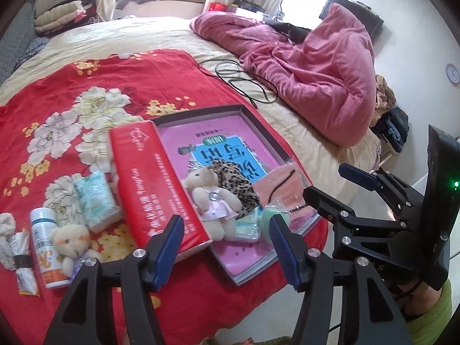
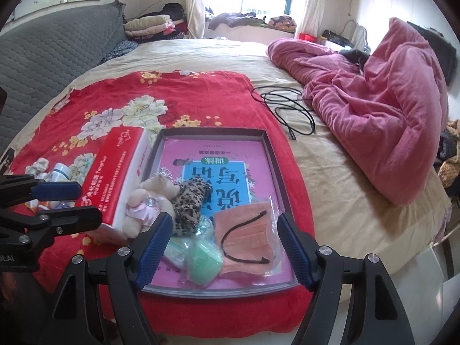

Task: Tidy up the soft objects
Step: 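Move both open tools back toward the loose items on the bedspread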

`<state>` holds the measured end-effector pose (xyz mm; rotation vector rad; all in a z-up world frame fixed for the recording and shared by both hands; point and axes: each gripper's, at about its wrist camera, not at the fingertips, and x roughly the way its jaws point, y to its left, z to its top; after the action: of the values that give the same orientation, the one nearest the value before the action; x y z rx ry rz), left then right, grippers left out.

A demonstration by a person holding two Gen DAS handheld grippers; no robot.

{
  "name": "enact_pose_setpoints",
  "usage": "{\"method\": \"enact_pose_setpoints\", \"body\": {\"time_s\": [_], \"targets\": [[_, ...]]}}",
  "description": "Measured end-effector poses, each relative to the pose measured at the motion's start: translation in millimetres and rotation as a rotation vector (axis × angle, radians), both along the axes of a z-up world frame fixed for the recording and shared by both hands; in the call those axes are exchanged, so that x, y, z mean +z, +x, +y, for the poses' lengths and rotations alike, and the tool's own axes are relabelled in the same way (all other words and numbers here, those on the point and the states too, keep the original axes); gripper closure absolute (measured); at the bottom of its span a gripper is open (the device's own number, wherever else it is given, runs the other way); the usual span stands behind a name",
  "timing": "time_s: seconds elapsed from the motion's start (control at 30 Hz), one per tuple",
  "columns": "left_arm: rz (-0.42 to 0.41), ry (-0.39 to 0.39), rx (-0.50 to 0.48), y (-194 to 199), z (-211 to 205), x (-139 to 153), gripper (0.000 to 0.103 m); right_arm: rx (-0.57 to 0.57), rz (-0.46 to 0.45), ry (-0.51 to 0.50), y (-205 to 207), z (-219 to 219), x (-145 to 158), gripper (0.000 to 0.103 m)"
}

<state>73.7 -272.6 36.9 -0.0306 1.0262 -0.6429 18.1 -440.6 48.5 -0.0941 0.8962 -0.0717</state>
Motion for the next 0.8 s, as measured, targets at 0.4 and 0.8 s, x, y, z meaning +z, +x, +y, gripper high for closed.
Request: {"method": "enact_pose_setpoints", "body": {"time_s": [0.4, 0.8], "targets": [[-0.029, -0.014, 0.104, -2, 63, 18, 0.041, 0.069, -0.02, -0.02, 7, 49, 16, 0.026], [-0.081, 0.003, 0.221, -8, 133, 31, 0.039, 0.151, -0.052, -0.017, 13, 104, 32, 0.026]]}}
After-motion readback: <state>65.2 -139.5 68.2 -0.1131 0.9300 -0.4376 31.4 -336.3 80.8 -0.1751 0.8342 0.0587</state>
